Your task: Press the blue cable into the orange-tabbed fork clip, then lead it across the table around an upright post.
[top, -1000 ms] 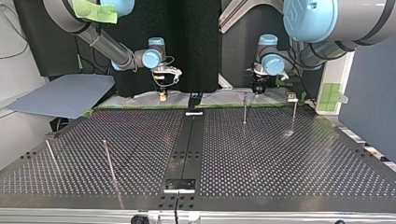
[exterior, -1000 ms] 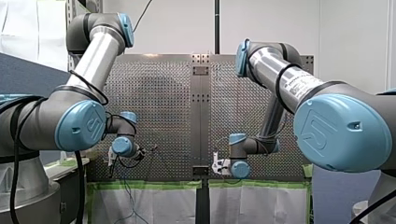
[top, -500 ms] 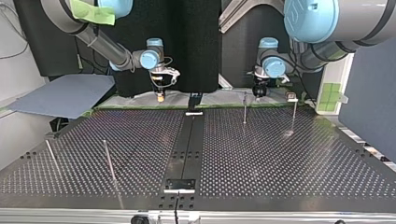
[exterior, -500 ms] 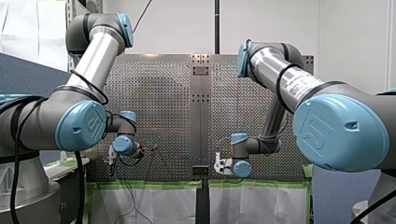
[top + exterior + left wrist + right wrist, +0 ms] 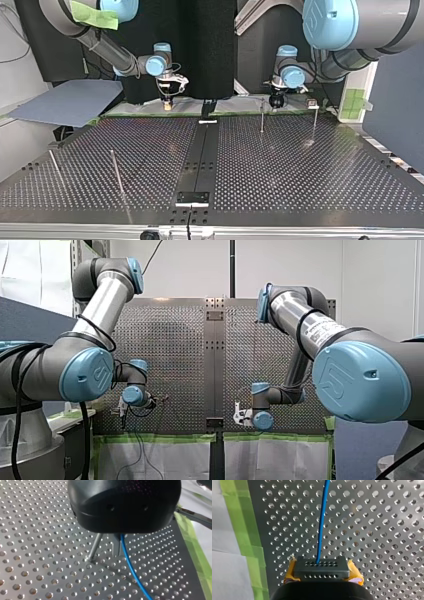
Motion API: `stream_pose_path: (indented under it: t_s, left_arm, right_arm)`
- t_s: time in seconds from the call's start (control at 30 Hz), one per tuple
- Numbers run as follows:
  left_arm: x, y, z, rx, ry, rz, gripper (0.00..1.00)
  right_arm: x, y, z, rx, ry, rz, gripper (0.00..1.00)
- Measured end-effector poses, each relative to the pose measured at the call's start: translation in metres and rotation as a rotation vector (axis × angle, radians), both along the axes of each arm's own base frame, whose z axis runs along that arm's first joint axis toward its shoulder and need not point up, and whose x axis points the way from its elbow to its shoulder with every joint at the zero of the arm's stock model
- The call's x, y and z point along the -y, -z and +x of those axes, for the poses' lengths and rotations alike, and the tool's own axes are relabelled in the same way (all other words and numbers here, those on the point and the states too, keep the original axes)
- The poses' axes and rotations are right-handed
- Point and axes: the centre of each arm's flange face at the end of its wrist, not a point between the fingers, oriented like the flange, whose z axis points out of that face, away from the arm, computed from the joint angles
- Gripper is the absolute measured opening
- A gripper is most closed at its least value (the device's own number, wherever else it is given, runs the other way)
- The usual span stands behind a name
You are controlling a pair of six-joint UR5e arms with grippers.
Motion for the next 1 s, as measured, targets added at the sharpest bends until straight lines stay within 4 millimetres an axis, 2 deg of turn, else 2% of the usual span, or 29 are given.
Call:
stream_pose_path:
  t_s: [0.2,0.7,1.0]
  left_arm:
    - [-0.002,-0.003,0.007,-0.002,-0.005,-0.003,0.00]
    - [-0.011,-0.003,0.011,-0.010,-0.014,-0.007,0.00]
    - [-0.012,0.006,0.012,-0.027,-0.002,-0.007,0.00]
  right_arm:
    - [0.010,-0.004,-0.002,0.006,0.004,-0.007,0.00]
    - [0.035,-0.014,-0.009,0.017,0.004,-0.022,0.00]
    - [0.056,-0.028,-0.007,0.024,-0.011,-0.035,0.00]
